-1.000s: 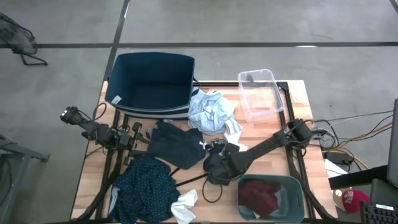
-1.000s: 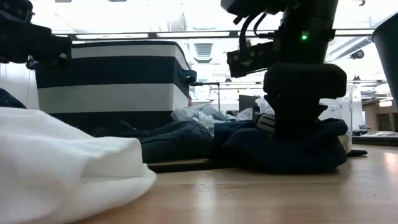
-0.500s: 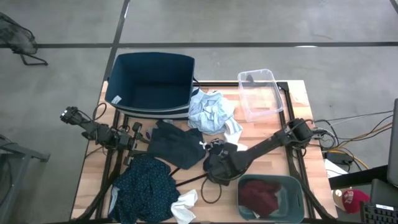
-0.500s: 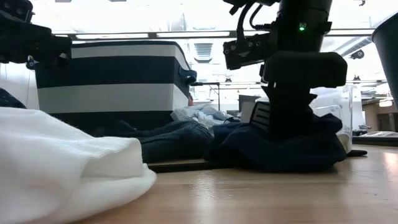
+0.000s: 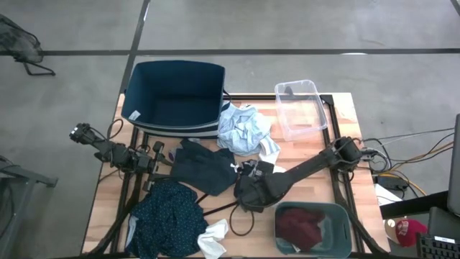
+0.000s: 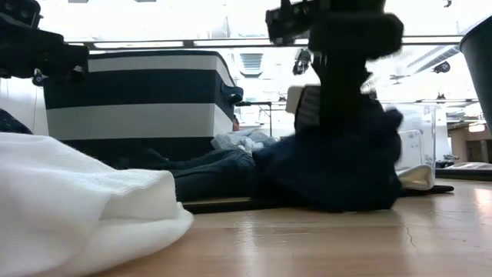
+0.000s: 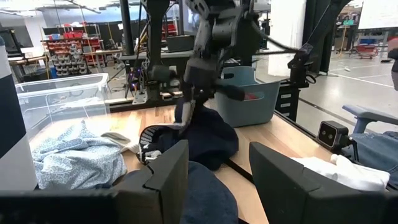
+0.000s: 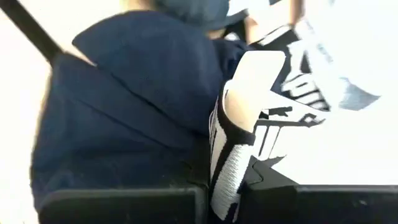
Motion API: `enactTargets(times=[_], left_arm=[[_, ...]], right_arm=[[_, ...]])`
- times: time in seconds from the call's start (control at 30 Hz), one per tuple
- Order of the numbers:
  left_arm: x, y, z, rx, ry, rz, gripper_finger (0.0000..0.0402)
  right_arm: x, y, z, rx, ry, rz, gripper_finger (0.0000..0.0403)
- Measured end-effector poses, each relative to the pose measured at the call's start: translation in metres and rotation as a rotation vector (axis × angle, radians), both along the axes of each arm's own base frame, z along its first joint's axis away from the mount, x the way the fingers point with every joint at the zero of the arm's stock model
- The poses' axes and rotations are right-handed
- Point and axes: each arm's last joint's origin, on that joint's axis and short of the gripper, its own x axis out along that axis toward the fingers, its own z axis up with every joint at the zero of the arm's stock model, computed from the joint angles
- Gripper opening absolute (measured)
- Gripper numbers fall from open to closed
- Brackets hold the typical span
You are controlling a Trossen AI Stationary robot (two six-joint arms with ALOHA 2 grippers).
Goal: Pick & Place Cloths
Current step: Put the blue boxer shorts into the green bin
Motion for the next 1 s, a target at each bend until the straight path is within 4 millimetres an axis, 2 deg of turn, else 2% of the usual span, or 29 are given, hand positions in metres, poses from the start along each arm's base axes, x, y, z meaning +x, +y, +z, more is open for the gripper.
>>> enactTargets(times=[0.23,0.47,0.57,0.73,1.0], left_arm=[[0.0,0.0,0.0,0.0,0.001,0.0,0.0177],[0.0,0.0,0.0,0.0,-0.001,0.0,0.0177],[0.0,0.0,0.0,-0.001,-0.002,0.001,0.0177],[0.0,0.0,0.0,-0.001,-0.002,0.0,0.0177],[0.0,0.0,0.0,-0.002,-0.003,0.0,0.0177]], right_arm=[[-0.01,0.009,0.048,-0.03,-0.02,0.013,0.0012],[-0.039,0.015,0.104,-0.018,-0.041,0.037,0.0012],[-0.06,0.015,0.132,-0.005,-0.061,-0.003,0.0012],[-0.094,0.024,0.177,0.101,-0.212,0.03,0.0012],[-0.165,0.029,0.239,0.307,-0.42,0.085,0.0012]])
